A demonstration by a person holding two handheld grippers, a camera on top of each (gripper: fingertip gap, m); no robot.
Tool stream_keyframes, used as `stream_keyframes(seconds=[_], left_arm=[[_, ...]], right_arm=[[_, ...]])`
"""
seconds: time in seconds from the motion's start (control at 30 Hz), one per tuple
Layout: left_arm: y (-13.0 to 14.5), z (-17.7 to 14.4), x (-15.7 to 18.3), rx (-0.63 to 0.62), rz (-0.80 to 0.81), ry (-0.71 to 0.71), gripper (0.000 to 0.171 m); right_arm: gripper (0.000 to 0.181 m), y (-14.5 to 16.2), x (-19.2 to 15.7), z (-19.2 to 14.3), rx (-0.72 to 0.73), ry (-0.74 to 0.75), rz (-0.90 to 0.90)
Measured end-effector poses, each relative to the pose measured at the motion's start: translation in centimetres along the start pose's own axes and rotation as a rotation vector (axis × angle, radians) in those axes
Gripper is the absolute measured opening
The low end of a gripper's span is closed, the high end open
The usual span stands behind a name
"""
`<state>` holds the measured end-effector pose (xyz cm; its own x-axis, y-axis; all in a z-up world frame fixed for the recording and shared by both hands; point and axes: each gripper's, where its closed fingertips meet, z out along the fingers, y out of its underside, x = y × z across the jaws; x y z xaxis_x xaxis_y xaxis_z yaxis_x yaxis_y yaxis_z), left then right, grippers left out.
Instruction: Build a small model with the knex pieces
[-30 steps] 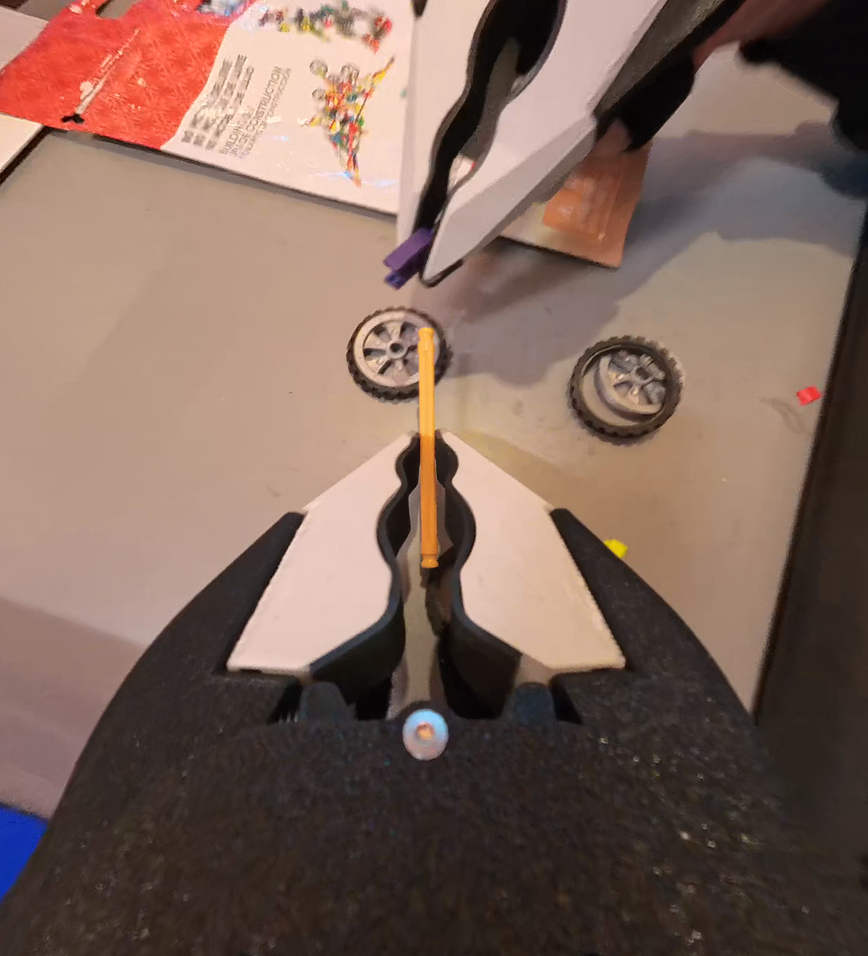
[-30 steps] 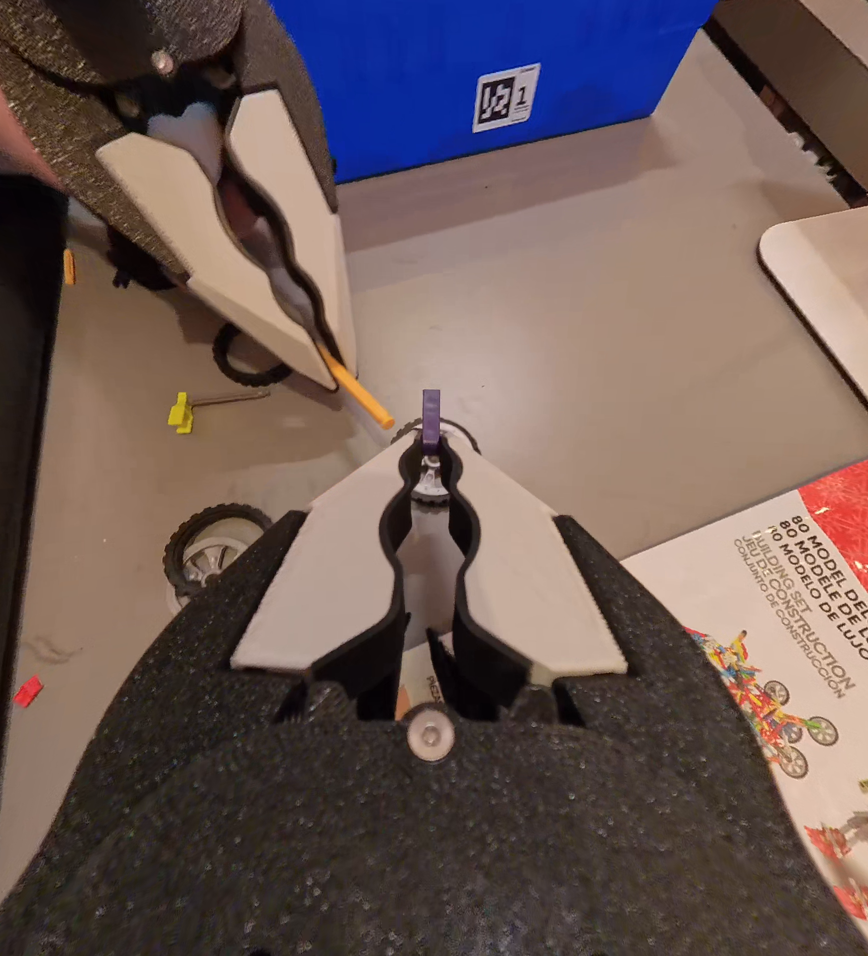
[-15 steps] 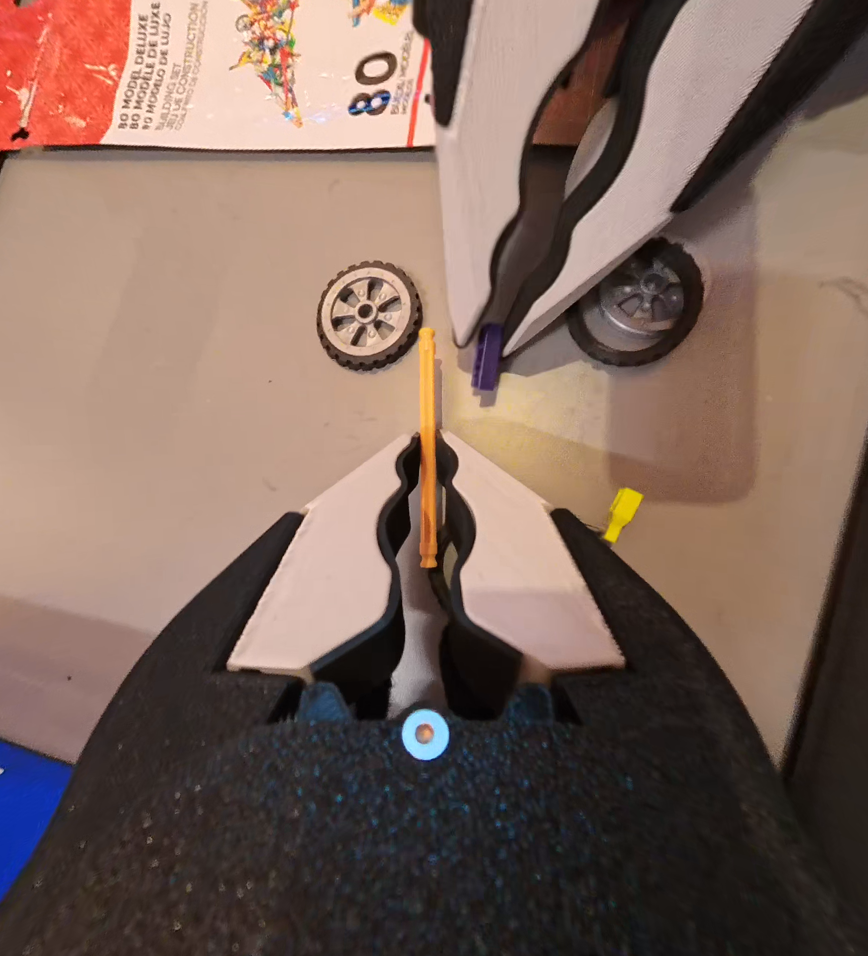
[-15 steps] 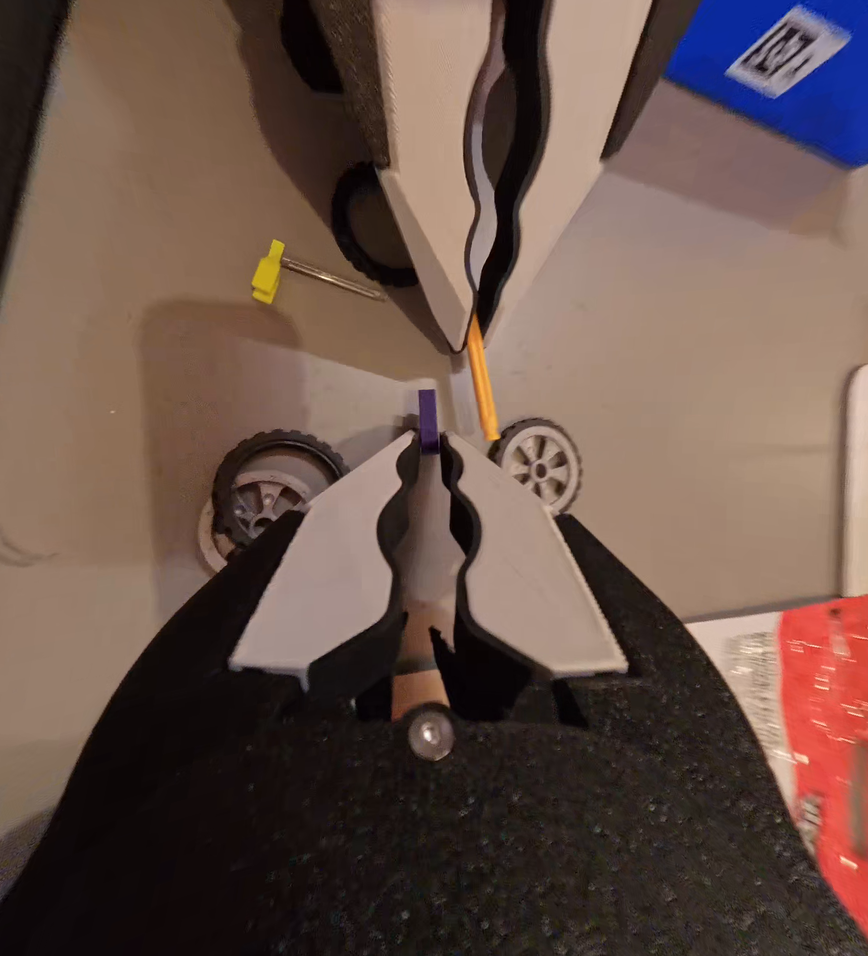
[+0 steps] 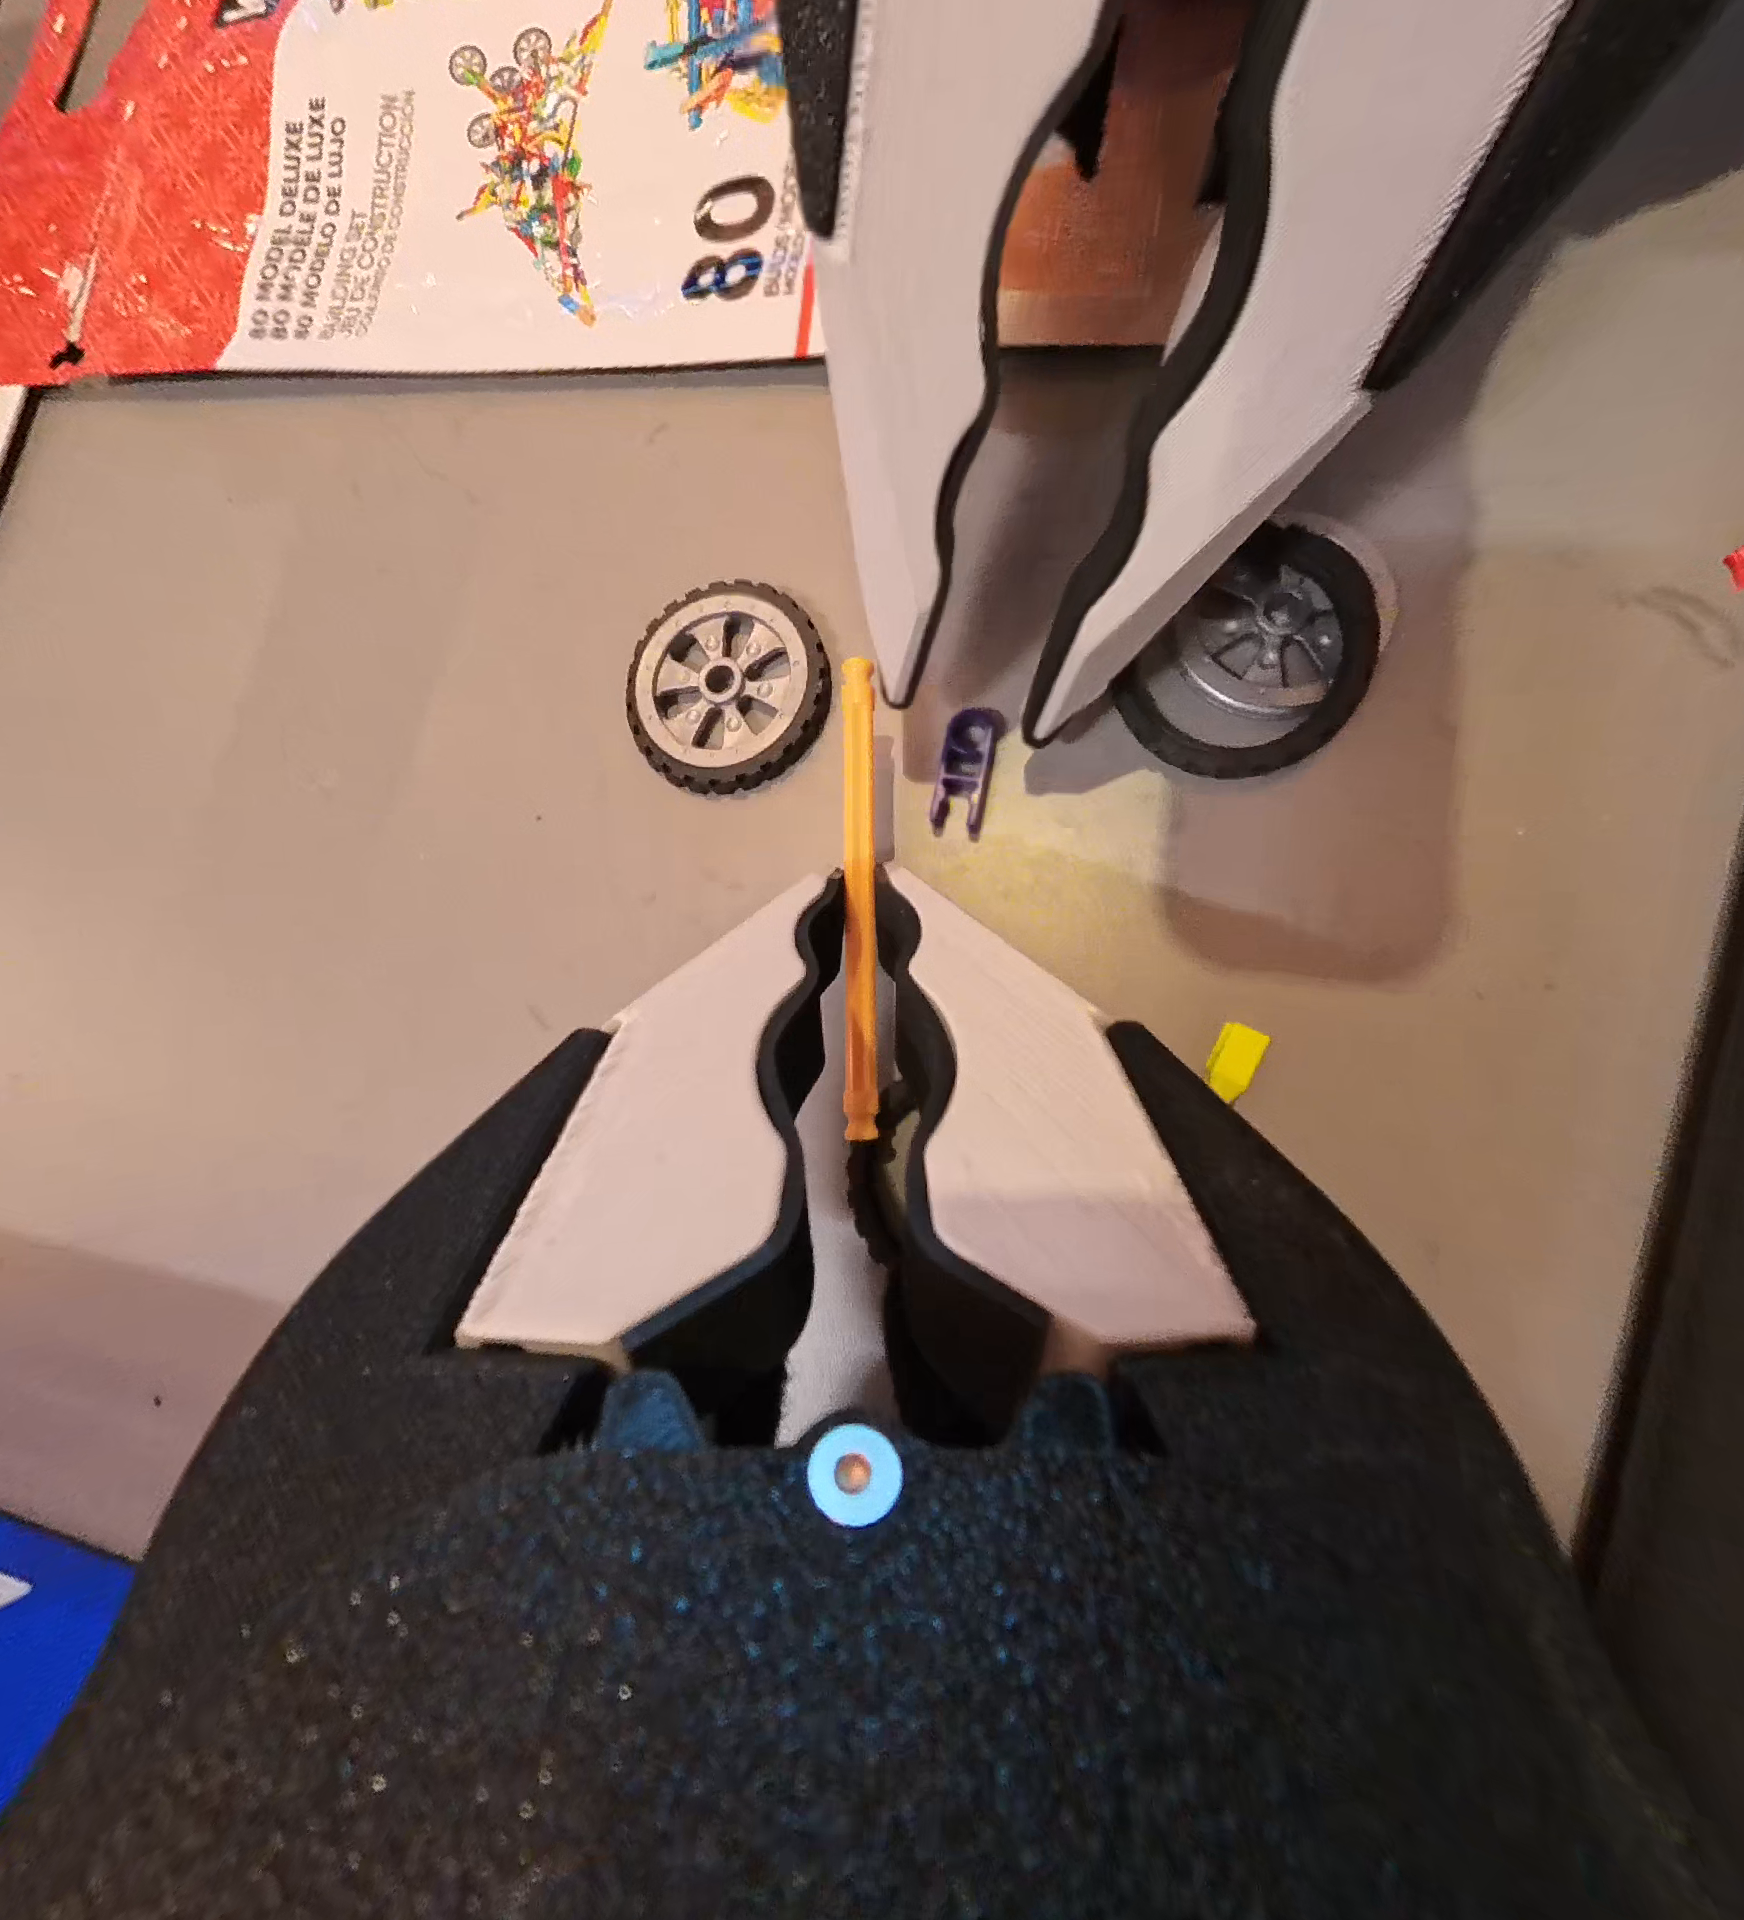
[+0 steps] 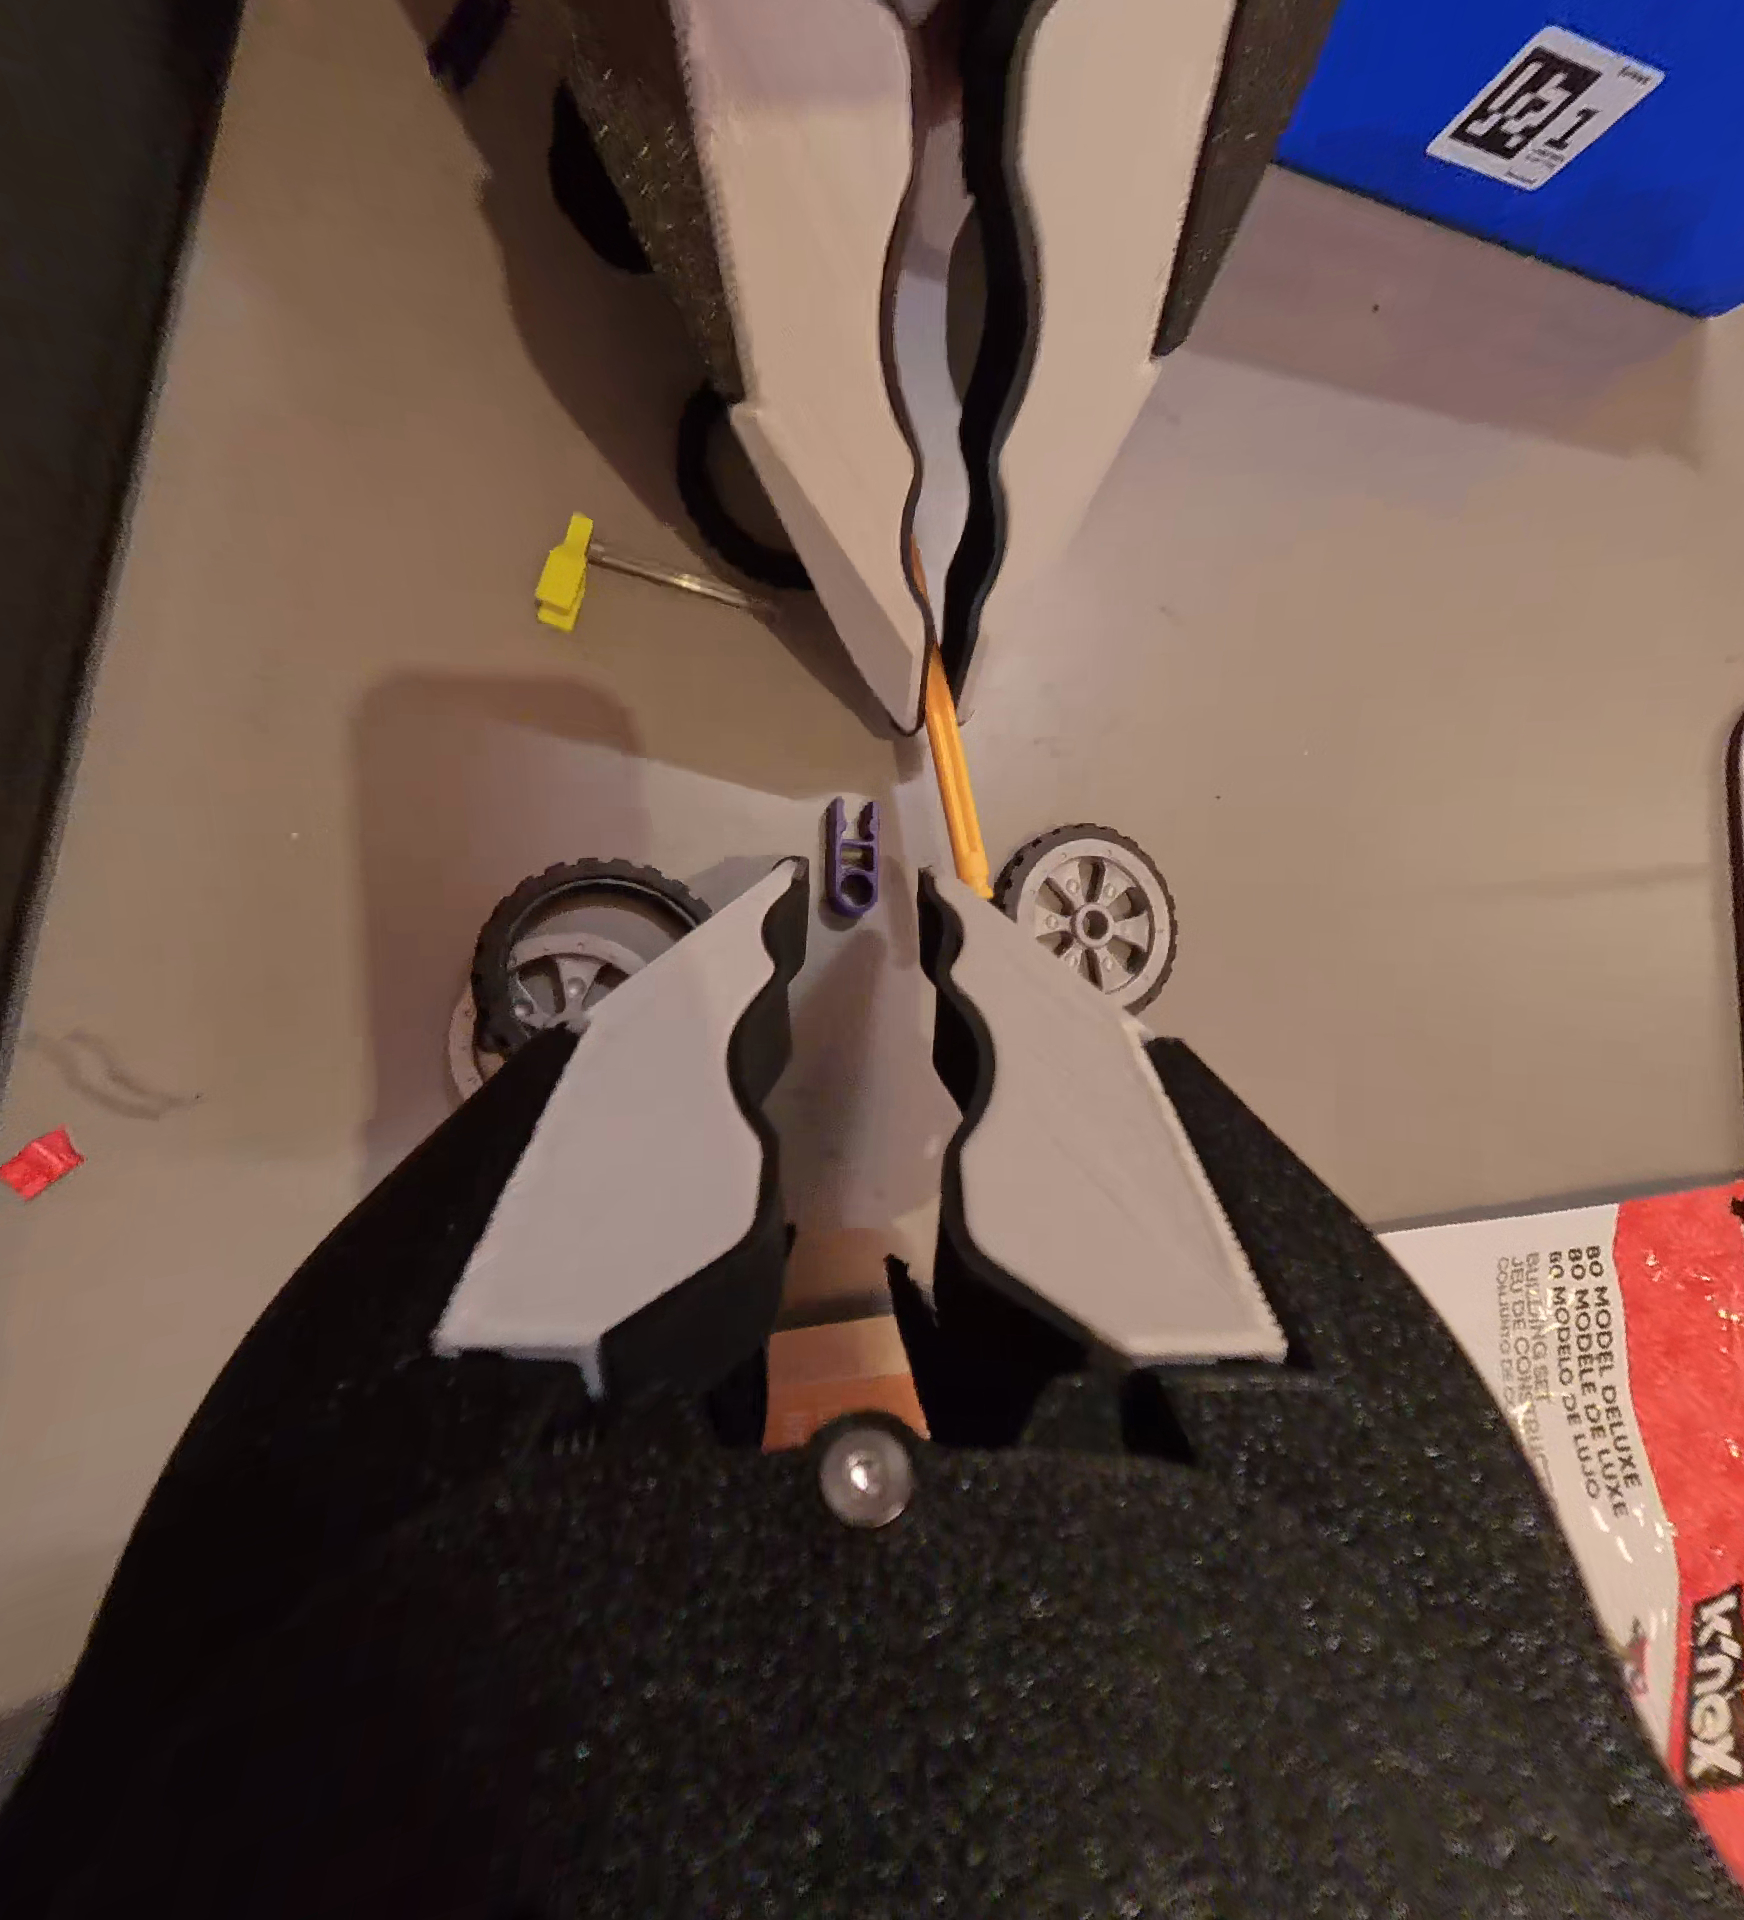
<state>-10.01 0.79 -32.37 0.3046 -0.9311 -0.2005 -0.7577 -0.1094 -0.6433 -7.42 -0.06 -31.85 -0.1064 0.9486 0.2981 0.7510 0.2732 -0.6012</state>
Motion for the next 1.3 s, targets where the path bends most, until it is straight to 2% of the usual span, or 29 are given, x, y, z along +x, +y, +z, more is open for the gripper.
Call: stream_keyframes(seconds=[0.23, 0.57, 0.97, 1.13, 1.3], left_arm=[[-0.3, 0.3, -0.2, -0.004, -0.003, -0.017, 0.003], [-0.6, 0.2, 0.0, 0.010, 0.006, -0.009, 0.003], [-0.8, 0.2, 0.4, 0.017, 0.020, 0.006, 0.003], [-0.8, 0.1, 0.2, 0.023, 0.003, 0.006, 0.003], [-0.7, 0.3, 0.3, 0.019, 0.001, 0.018, 0.003]], right_arm=[[0.021, -0.5, 2.6, -1.1, 0.090, 0.086, 0.097], [0.020, -1.1, 3.2, -0.9, 0.165, 0.092, 0.147], [0.003, -1.1, 2.6, -0.5, 0.164, 0.066, 0.133], [0.004, -1.1, 2.8, -0.5, 0.166, 0.072, 0.143], [0.016, -1.0, 3.3, -0.6, 0.175, 0.086, 0.165]])
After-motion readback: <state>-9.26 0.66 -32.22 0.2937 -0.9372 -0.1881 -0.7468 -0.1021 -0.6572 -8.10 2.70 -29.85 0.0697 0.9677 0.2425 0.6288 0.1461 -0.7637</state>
